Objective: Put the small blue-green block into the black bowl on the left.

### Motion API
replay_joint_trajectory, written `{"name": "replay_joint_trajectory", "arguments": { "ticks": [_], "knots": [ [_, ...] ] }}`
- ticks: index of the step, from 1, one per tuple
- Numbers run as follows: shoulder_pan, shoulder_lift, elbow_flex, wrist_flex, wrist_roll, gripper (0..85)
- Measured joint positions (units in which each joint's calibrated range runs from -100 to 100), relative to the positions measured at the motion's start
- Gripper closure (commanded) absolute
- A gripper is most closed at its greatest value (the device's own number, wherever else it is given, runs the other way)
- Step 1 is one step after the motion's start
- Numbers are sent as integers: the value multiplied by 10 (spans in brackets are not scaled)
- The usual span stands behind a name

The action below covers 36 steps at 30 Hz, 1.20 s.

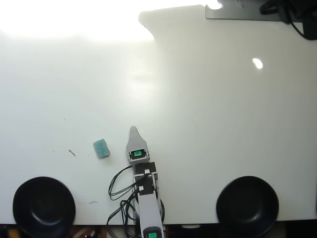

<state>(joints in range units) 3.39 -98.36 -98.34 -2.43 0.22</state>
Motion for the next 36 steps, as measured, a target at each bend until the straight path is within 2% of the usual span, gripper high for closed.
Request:
{"name": "replay_joint_trajectory", "arguments": {
  "ticks": [4, 7, 11, 16, 21, 26, 36],
  "knots": [
    [0, 0, 15, -14, -28, 376],
    [2, 0, 49, -42, -65, 376],
    [10, 0, 102, -43, -135, 376],
    [39, 0, 114, -45, -237, 375],
    [79, 0, 137, -86, -309, 376],
    [123, 0, 137, -150, -337, 382],
    [189, 3, 137, -163, -346, 395]
  ]
}}
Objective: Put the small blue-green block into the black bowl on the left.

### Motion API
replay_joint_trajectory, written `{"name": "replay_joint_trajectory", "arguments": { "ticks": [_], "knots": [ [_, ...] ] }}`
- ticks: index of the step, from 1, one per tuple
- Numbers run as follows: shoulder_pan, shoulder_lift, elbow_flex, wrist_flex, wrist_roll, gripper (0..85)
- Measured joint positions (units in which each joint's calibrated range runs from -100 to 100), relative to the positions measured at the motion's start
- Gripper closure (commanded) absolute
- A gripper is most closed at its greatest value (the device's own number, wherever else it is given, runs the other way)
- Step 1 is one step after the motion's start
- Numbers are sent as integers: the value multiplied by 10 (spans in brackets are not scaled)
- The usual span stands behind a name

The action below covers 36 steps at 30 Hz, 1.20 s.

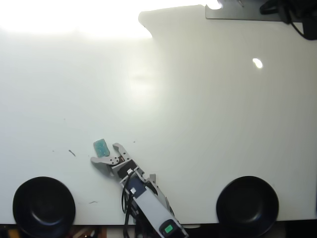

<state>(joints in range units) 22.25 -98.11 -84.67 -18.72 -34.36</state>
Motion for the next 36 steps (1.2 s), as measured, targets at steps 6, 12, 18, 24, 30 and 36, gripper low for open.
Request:
{"name": "replay_joint_trajectory", "arguments": {
  "ticks": [6, 12, 18, 24, 30, 36],
  "knots": [
    [6, 62, 0, 11, -4, 421],
    [13, 189, 1, 81, -12, 422],
    [14, 278, 1, 143, -18, 488],
    [18, 307, 1, 160, -18, 613],
    [25, 304, 1, 161, -18, 744],
    [35, 256, 1, 161, -4, 820]
  ]
}}
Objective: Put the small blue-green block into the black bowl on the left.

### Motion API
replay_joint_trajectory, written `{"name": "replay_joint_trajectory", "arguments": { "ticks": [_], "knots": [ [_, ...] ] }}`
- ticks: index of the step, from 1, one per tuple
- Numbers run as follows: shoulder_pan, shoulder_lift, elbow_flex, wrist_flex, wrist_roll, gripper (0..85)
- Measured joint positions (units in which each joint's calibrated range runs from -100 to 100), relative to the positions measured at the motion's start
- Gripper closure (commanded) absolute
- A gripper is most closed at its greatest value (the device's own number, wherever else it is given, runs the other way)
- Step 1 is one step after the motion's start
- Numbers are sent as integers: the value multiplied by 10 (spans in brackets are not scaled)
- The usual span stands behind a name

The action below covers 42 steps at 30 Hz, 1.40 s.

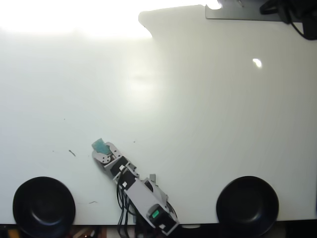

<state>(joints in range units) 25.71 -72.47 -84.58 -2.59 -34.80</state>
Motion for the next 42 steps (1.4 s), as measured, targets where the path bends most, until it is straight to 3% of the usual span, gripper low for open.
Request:
{"name": "replay_joint_trajectory", "arguments": {
  "ticks": [18, 33, 40, 42],
  "knots": [
    [28, -111, 223, -110, 98, 820],
    [147, -53, 459, -125, 196, 820],
    [211, -21, 483, -141, 229, 820],
    [236, -9, 487, -142, 252, 820]
  ]
}}
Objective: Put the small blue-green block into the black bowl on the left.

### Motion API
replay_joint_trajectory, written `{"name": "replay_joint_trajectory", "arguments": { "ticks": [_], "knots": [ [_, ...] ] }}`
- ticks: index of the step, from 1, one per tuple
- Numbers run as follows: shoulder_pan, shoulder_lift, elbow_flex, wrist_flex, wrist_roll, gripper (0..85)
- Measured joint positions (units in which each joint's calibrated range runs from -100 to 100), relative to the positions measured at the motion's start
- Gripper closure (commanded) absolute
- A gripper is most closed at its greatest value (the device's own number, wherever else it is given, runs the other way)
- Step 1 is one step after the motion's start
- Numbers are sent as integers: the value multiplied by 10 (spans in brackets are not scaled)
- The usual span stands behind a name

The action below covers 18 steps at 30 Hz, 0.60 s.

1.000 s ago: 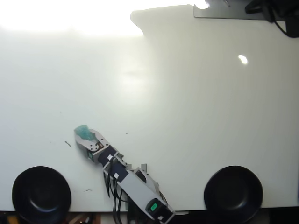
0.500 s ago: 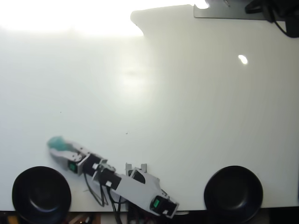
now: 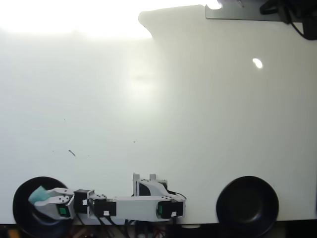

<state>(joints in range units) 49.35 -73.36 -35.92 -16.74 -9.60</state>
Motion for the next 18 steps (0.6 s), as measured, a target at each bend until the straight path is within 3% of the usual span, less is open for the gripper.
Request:
{"name": "replay_joint_trajectory", "arguments": {
  "ticks": [8, 18],
  "knots": [
    [45, 37, 30, 0, 54, 820],
    [43, 51, 48, -1, 54, 820]
  ]
}}
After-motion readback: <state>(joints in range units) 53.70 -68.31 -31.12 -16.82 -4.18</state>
